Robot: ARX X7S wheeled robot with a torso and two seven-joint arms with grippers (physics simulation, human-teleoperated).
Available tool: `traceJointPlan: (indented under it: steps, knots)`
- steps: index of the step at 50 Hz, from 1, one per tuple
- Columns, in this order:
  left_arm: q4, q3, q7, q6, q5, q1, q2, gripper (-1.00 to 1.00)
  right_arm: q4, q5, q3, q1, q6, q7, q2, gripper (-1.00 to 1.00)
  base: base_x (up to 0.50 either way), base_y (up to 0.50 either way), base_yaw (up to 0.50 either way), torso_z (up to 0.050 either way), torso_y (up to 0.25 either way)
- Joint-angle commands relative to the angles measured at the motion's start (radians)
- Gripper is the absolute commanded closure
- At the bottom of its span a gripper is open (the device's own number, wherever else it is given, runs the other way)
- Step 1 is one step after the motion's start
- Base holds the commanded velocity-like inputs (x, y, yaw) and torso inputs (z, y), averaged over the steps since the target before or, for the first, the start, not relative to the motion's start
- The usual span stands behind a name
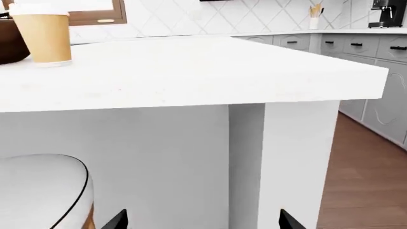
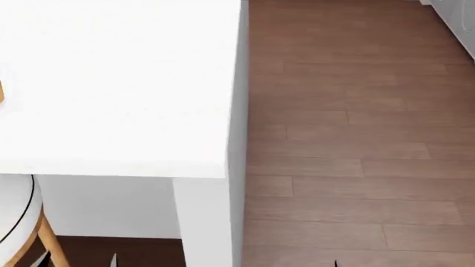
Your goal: Place the cup inside the bowl on the dining table and move the bowl to any counter.
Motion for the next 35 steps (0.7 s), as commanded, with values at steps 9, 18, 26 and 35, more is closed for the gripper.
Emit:
traceJointPlan:
  steps: [9, 18, 26, 35]
  knots:
    - [-0.001, 0.021, -0.013, 0.003, -0.012, 0.001, -0.019, -1.0, -0.002, 0.014, -0.019, 0.002, 0.005, 0.022, 0.015, -1.0, -0.31, 0.5, 0.0, 0.0, 0.0]
    - [-0.002, 0.03, -0.021, 0.0, -0.017, -0.002, -0.023, -1.0, 0.001, 0.021, -0.026, 0.004, 0.002, 0.028, 0.021, -1.0, -0.34, 0.5, 0.0, 0.0, 0.0]
    - [-0.003, 0.034, -0.023, 0.002, -0.025, -0.003, -0.031, -1.0, 0.001, 0.023, -0.034, 0.006, 0.007, 0.035, 0.027, -1.0, -0.34, 0.5, 0.0, 0.0, 0.0]
    - [0.0, 0.043, -0.033, -0.002, -0.026, -0.005, -0.034, -1.0, -0.002, 0.024, -0.043, 0.007, 0.009, 0.042, 0.034, -1.0, -0.3, 0.5, 0.0, 0.0, 0.0]
